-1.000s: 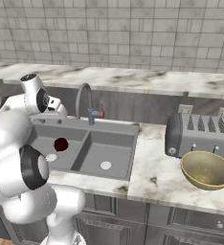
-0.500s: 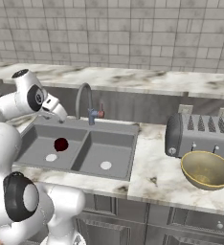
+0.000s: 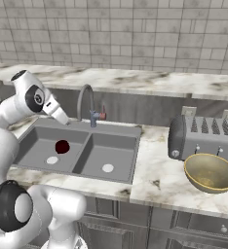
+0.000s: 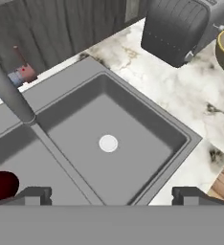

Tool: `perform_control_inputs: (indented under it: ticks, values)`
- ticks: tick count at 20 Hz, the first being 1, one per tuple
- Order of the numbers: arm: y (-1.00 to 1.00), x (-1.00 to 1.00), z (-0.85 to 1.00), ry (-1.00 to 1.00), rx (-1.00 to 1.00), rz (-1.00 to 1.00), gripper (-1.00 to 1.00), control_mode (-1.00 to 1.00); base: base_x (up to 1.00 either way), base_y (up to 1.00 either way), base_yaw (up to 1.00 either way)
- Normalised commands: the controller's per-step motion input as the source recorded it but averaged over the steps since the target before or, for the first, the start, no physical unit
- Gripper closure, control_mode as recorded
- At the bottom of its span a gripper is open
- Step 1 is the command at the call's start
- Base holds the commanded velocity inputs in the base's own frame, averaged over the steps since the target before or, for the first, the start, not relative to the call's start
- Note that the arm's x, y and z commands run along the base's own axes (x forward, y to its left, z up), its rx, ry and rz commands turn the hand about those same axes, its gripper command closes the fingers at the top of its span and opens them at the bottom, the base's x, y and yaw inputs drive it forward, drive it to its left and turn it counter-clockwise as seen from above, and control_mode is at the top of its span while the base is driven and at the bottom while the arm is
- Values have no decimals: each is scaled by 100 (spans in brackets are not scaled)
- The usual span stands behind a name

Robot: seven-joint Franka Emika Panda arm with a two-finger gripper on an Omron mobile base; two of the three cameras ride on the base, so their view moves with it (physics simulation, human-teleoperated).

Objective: Pick the mug and place it in the sink. Pick the bowl and place it in the open cabinet and then close the cabinet.

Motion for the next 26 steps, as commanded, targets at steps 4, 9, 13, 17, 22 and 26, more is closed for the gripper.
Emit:
perform_control_inputs:
  ticks: [4,9,13,17,22,26]
  values:
    - [-60,0,2,-20,0,-26,-100,-100,0,0,0]
    - [-67,-1,0,-18,0,-38,-100,-100,0,0,0]
    - [-39,0,0,-21,0,-49,-100,-100,0,0,0]
    - [-19,0,3,-21,4,-46,-100,-100,0,0,0]
    - [-48,0,8,-17,10,-36,-100,-100,0,0,0]
    - [-74,0,11,-18,13,-24,-100,-100,0,0,0]
